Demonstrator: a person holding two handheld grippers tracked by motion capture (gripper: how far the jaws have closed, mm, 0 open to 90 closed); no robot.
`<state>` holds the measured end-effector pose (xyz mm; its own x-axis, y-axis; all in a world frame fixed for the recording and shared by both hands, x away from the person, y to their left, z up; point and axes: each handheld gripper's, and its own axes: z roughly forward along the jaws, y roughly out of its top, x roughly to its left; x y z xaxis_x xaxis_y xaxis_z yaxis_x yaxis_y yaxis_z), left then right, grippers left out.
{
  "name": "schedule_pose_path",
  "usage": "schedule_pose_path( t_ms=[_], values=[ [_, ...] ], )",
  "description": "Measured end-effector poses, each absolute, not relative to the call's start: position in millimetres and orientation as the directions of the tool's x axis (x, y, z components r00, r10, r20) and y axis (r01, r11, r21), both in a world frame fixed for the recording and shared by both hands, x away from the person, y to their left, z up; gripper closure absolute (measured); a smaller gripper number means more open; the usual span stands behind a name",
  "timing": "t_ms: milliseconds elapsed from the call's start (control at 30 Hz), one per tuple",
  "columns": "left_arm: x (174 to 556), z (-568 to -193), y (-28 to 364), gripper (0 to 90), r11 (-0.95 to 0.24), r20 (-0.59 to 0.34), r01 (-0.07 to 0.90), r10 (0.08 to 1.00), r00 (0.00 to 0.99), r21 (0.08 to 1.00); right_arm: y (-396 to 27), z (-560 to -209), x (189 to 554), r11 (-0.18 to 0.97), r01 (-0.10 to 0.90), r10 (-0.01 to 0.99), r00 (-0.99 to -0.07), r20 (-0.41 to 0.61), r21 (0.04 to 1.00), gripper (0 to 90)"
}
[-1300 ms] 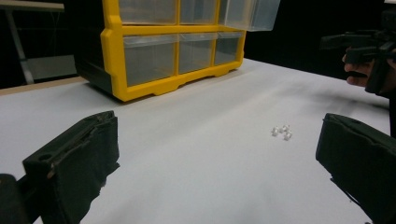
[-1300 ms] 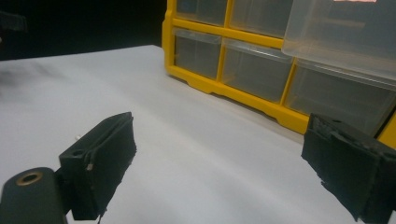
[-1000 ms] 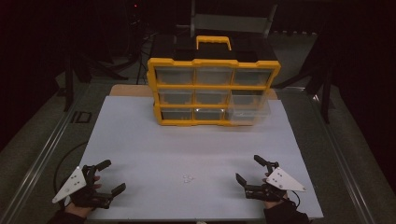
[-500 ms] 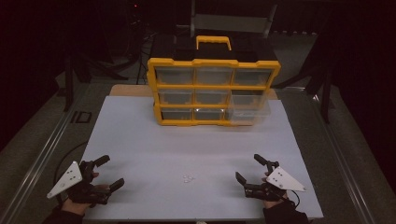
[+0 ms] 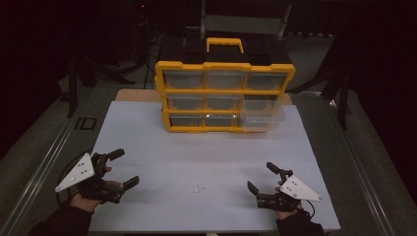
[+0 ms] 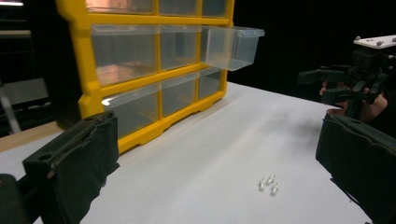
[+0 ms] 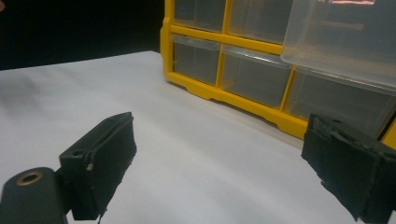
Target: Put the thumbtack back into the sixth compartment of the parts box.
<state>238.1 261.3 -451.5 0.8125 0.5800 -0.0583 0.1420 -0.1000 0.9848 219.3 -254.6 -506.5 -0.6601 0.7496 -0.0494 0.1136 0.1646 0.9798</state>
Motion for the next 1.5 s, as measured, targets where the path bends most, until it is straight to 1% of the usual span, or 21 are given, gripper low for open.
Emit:
schedule_pose_path(
  t_ms=[200, 233, 300, 500, 767, 967, 1133, 1167, 1200, 1333, 1500],
  values=[
    [246.7, -447.3, 244.3, 0.0, -0.103, -0.064, 0.15, 0.574, 0.817, 0.983, -254.7, -506.5, 219.4, 0.165, 0.11, 0.747, -0.662, -0.052, 0.98, 9.5],
    [249.7, -445.6, 239.6, 0.0, -0.102, -0.085, 0.169, 0.555, 0.827, 0.98, -254.6, -506.5, 219.4, 0.166, 0.109, 0.746, -0.664, -0.052, 0.98, 9.5],
    [251.1, -444.8, 236.9, 0.0, -0.103, -0.099, 0.183, 0.545, 0.833, 0.978, -254.6, -506.5, 219.3, 0.166, 0.109, 0.746, -0.664, -0.053, 0.98, 9.5],
    [255.8, -444.7, 219.3, 0.0, -0.126, -0.101, 0.188, 0.503, 0.858, 0.974, -253.8, -506.7, 219.3, 0.168, 0.112, 0.743, -0.668, -0.051, 0.979, 9.5],
    [262.1, -453.5, 190.5, 0.0, -0.173, -0.118, 0.214, 0.445, 0.888, 0.962, -251.6, -507.0, 219.0, 0.168, 0.113, 0.739, -0.672, -0.049, 0.979, 9.5],
    [267.1, -462.4, 171.3, 0.0, -0.208, -0.112, 0.213, 0.411, 0.905, 0.955, -251.9, -507.2, 219.1, 0.166, 0.117, 0.736, -0.675, -0.044, 0.979, 9.5],
    [270.3, -475.3, 156.4, 0.0, -0.262, -0.106, 0.22, 0.389, 0.915, 0.94, -251.6, -507.3, 219.2, 0.166, 0.116, 0.735, -0.676, -0.045, 0.979, 9.5],
    [270.4, -477.9, 153.8, 0.7, -0.273, -0.104, 0.219, 0.382, 0.918, 0.937, -251.6, -507.4, 219.3, 0.165, 0.116, 0.734, -0.677, -0.044, 0.979, 9.6],
    [270.7, -480.1, 151.9, 4.3, -0.289, -0.101, 0.219, 0.374, 0.922, 0.932, -251.8, -507.5, 219.4, 0.172, 0.114, 0.732, -0.68, -0.049, 0.978, 9.5],
    [272.5, -488.2, 143.7, 5.0, -0.343, -0.13, 0.263, 0.366, 0.922, 0.902, -251.7, -507.5, 219.4, 0.172, 0.114, 0.731, -0.681, -0.049, 0.978, 9.5],
    [276.4, -497.1, 138.6, 8.6, -0.383, -0.146, 0.3, 0.382, 0.913, 0.874, -251.2, -507.7, 219.5, 0.169, 0.119, 0.73, -0.682, -0.044, 0.978, 9.5]
  ],
)
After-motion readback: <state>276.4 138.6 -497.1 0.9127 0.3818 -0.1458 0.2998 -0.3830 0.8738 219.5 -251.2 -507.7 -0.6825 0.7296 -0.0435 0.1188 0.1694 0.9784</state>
